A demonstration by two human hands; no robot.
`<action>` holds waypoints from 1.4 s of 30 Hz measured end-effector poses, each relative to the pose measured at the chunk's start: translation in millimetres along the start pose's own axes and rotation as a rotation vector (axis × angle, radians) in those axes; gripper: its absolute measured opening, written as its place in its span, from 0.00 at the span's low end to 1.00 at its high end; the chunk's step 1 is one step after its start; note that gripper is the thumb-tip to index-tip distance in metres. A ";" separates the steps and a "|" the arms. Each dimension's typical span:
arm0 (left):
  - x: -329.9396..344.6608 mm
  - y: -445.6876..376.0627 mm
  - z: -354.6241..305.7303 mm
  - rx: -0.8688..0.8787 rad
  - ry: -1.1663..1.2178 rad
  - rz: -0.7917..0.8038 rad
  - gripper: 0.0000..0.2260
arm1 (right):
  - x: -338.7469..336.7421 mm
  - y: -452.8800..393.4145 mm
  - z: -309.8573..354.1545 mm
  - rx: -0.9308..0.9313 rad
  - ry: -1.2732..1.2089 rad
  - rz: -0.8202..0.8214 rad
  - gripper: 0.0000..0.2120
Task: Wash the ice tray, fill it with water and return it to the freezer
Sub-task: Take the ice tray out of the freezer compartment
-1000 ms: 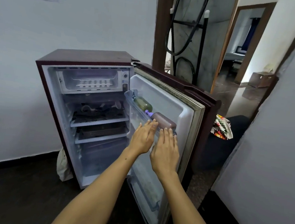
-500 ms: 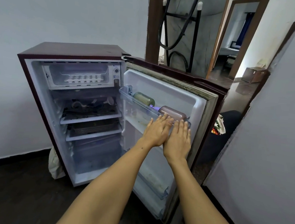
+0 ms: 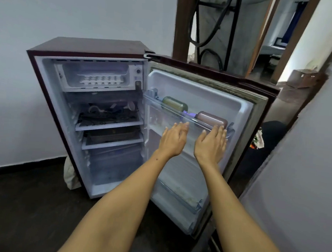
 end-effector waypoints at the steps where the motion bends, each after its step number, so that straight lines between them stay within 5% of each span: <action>1: -9.6 0.7 7.5 -0.035 0.020 -0.036 0.23 | 4.5 -1.2 6.3 -0.006 -0.042 0.004 0.26; 18: -188.2 -5.7 193.4 -0.509 0.208 -0.582 0.22 | 150.4 -9.5 193.3 -0.192 -0.479 0.276 0.28; 30: -258.7 -114.0 313.0 -0.563 0.267 -0.590 0.22 | 287.4 -72.6 293.4 -0.076 -0.599 0.483 0.22; 42: -272.4 -208.8 383.6 -0.632 0.349 -0.668 0.18 | 382.2 -139.9 341.1 0.122 -0.711 0.484 0.16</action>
Point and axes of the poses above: each hand's wrist, its own y-axis away from the middle knuckle, its own x-axis out of the palm, z = x × y, the point moved 4 cm from there along -y, towards the middle knuckle, and after that the axes turned 3 degrees about -y, right-handed, at the moved point
